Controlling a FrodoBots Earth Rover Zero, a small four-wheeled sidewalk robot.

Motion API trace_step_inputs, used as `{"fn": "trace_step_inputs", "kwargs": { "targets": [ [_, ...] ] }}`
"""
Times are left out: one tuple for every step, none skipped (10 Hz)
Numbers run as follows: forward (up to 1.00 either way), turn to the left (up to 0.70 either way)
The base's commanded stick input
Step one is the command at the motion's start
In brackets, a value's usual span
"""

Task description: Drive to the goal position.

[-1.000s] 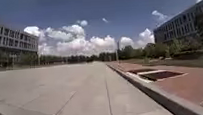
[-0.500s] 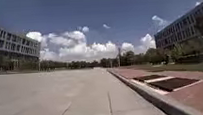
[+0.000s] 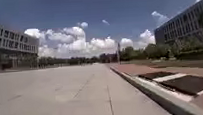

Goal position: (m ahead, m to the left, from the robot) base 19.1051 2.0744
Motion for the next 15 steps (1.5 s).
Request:
{"fn": "trace_step_inputs", "kwargs": {
  "targets": [
    [1.0, 0.0],
    [1.0, 0.0],
    [1.0, 0.0],
    [1.0, 0.0],
    [1.0, 0.0],
    [1.0, 0.0],
    [1.0, 0.0],
    [1.0, 0.0],
    [1.0, 0.0],
    [1.0, 0.0],
    [1.0, 0.0],
    [1.0, 0.0],
    [1.0, 0.0],
    [1.0, 0.0],
    [1.0, 0.0]
  ]
}}
